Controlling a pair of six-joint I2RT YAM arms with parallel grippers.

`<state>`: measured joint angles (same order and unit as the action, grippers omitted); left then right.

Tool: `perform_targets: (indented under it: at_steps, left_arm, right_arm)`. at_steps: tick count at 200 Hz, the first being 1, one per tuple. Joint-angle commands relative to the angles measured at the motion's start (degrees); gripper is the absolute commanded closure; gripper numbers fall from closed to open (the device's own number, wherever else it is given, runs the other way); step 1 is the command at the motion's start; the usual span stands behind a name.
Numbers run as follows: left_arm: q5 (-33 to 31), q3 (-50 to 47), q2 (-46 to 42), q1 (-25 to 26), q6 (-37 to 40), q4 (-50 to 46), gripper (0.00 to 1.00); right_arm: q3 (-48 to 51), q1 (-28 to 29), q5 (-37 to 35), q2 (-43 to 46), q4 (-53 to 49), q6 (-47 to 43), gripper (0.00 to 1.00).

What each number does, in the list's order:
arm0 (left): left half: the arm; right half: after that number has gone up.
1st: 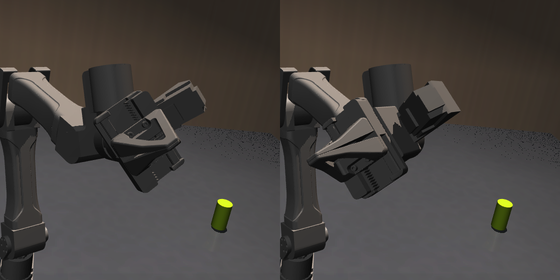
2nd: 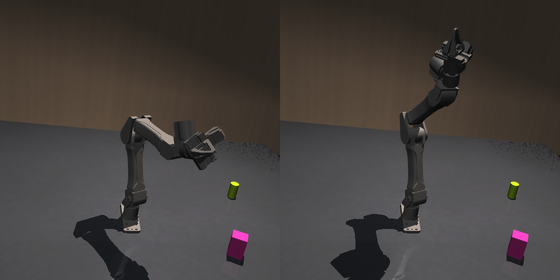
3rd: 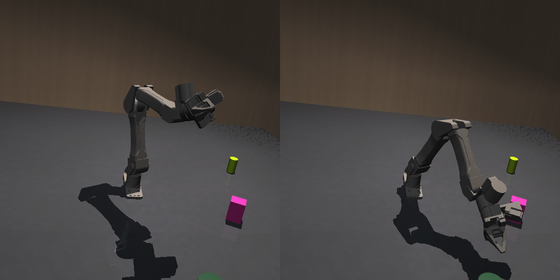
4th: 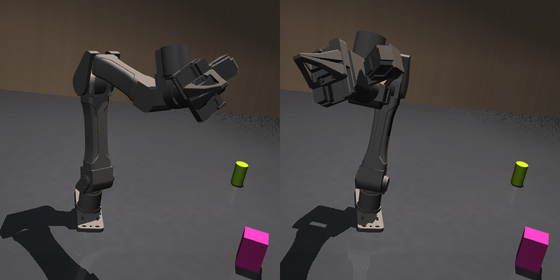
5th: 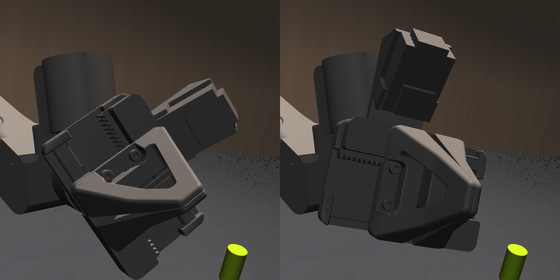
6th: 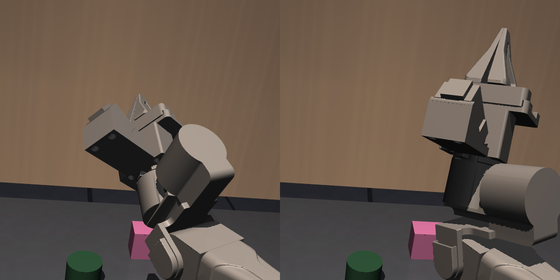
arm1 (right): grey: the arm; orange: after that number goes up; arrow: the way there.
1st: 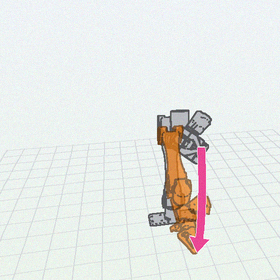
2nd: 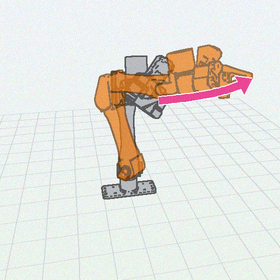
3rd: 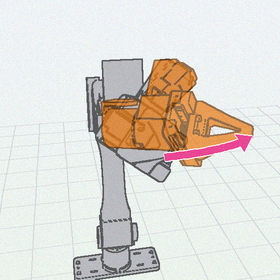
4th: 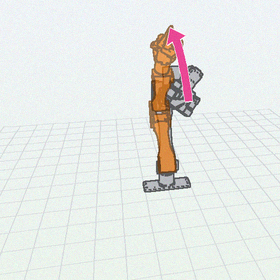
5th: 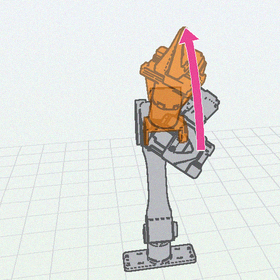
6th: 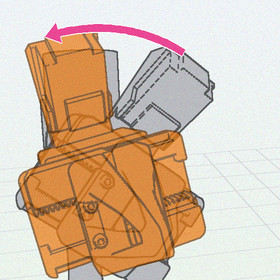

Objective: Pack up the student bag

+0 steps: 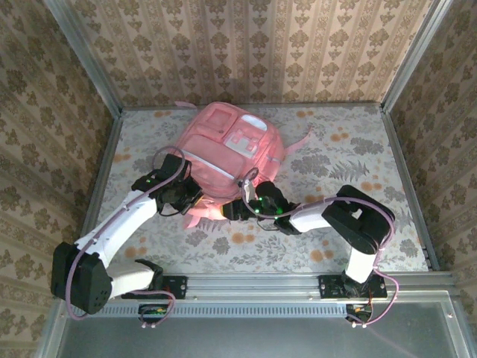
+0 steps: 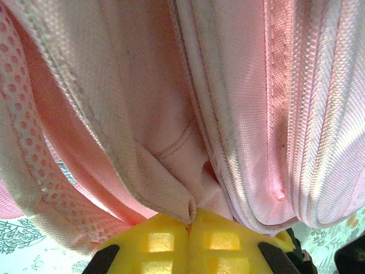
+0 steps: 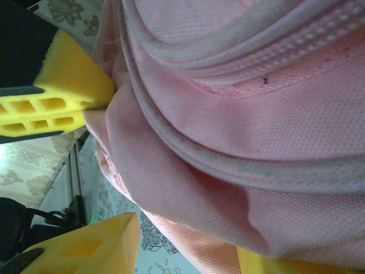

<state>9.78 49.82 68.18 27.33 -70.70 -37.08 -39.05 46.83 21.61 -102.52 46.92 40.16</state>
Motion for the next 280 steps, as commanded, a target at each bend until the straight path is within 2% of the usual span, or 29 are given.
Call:
perform_targets:
  at_steps: [1, 42, 81, 114, 165, 180, 199, 223, 239, 262, 280]
  left_arm:
    - [1.7, 1.4, -0.6, 0.5, 0.7, 2.6, 1.00]
    - [1.8, 1.4, 0.4, 1.1, 0.5, 3.2, 1.00]
    - [1.2, 0.8, 0.5, 1.3, 0.3, 3.5, 1.00]
    - [1.1, 0.5, 1.0, 1.8, 0.0, 4.1, 1.00]
    - [0.9, 0.1, 1.5, 2.8, -0.4, 4.8, 1.00]
    - [0.7, 0.0, 1.6, 2.9, -0.4, 5.0, 1.00]
    - [0.6, -0.2, 1.8, 3.0, -0.4, 5.0, 1.00]
    - [0.9, -0.3, 2.0, 3.1, -0.6, 5.4, 1.00]
    - [0.9, -0.3, 2.0, 3.2, -0.6, 5.3, 1.00]
    - [0.7, -0.2, 1.7, 3.2, -0.3, 5.0, 1.00]
    - [0.3, -0.3, 1.3, 3.2, -0.2, 4.7, 1.00]
  right_arm:
    - [-1.3, 0.0, 3.7, -1.8, 3.2, 4.7, 0.52]
    - [-3.6, 0.0, 3.8, -2.7, 3.4, 5.7, 0.65]
    - [-6.0, 0.9, 5.4, -2.3, 0.8, 4.6, 0.66]
    - [-7.6, 2.5, 3.2, -1.3, -4.8, 0.1, 0.66]
    - [-10.0, 2.6, 2.6, -2.6, -5.8, 0.1, 0.81]
    - [-11.0, 3.0, 2.3, -2.7, -6.9, -0.5, 0.80]
    - [-12.0, 3.5, 2.1, -2.5, -8.5, -1.4, 0.70]
    - [-13.0, 4.0, 1.0, -2.9, -10.0, -2.0, 0.67]
    - [-13.7, 4.0, 0.7, -3.4, -10.6, -2.1, 0.77]
    - [-13.7, 4.0, -1.1, -3.5, -11.7, -2.9, 1.00]
    - [-13.2, 4.0, -2.6, -2.8, -13.3, -3.8, 1.00]
